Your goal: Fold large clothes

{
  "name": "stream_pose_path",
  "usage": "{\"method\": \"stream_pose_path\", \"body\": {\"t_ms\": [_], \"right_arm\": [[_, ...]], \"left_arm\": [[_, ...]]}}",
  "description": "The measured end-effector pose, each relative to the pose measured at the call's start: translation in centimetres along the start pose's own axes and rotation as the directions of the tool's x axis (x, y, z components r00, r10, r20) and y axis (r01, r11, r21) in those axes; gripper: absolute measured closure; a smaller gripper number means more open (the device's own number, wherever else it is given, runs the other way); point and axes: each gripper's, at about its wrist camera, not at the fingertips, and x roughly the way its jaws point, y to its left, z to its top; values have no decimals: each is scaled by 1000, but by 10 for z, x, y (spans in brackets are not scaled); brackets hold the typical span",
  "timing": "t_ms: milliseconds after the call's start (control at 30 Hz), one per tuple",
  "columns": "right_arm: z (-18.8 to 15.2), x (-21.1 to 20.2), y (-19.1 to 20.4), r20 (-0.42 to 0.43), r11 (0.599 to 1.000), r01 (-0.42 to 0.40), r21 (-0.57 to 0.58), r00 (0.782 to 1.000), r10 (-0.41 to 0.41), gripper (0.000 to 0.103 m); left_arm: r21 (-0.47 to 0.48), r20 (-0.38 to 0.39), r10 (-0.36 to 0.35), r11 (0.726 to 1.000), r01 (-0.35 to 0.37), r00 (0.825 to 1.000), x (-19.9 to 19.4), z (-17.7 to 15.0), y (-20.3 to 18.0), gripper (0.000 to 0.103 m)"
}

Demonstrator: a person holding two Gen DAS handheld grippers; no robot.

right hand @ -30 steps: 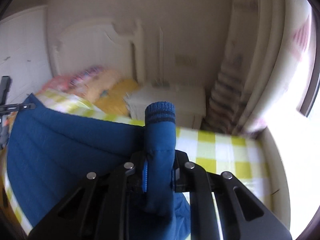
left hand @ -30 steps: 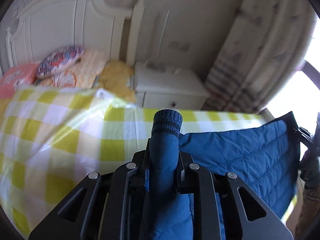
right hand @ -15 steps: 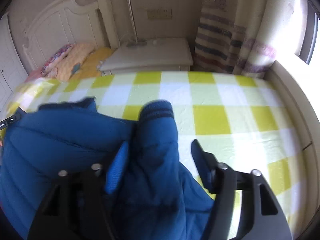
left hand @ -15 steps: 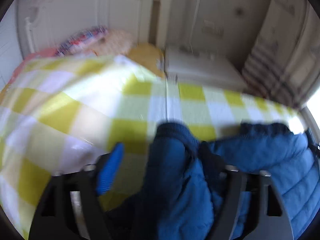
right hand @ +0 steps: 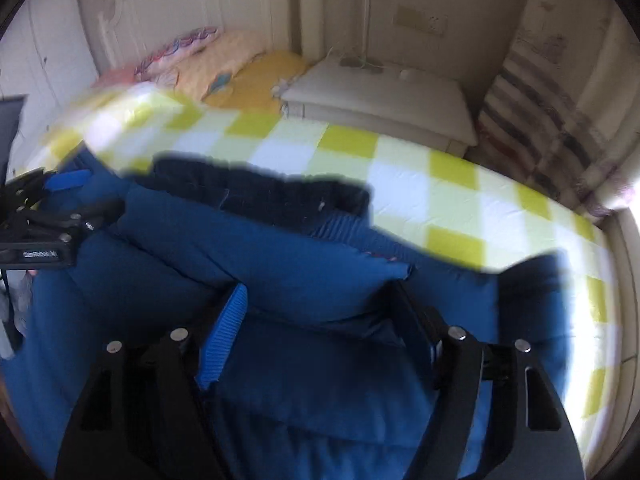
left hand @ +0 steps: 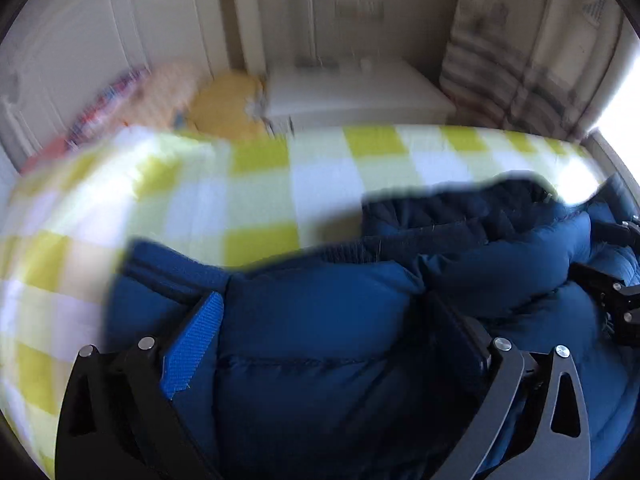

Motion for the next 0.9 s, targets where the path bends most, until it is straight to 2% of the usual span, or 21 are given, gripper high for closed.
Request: {"method": "stream_pose_path", "body": {"t_ms": [100,167,233,300,367,400,433,467,500,567,667,900], "right_arm": [[-2,-1,-3,2,999,-27,19,1000,27,30],[-4,-13,-13,21,997,-65,46,998,64,31],[-6,-36,-28,78,997,-25,69,997,19,31],[-9,-51,-45,108,996,38,81,993,-46,30],[-17,-47,-71,83,990,79,115,993,-88,30],[-25,-33,-83,40,987,97,127,994,-102,28],[-37,-17,-96,6,986,55,157,998,-57,27],[-50,-17,-111,93,968,-62,242,995,41,27],[-57,-20,-120,142,953,-114,282,987,76,30],[-59,-22,-120,159,950,-106,294,985,60,31],[-53,-17,-107,128,969,-35,244,992,3,30],[-55,-17,-109,133,973,-4,232,991,-28,30]], "left_arm": [[-59,7,-50,997,50,999,-3,-2,14,4],[-68,61,-24,997,28,998,-20,-6,21,4],[-72,133,2,997,7,991,-39,-7,28,4],[-70,170,70,996,-59,983,-56,-8,42,4],[-74,151,115,992,-105,982,-51,-12,58,4],[-83,113,134,989,-125,985,-37,-17,68,4],[-132,32,98,987,-93,995,-16,-22,82,4],[-202,-19,16,979,-20,1000,-4,-25,96,4],[-264,-16,-26,964,21,1000,-4,-26,108,4],[-315,20,-18,949,24,1000,-10,-28,118,4],[-291,30,14,957,-5,999,-15,-28,114,4],[-312,51,20,950,-3,999,-18,-32,117,4]]}}
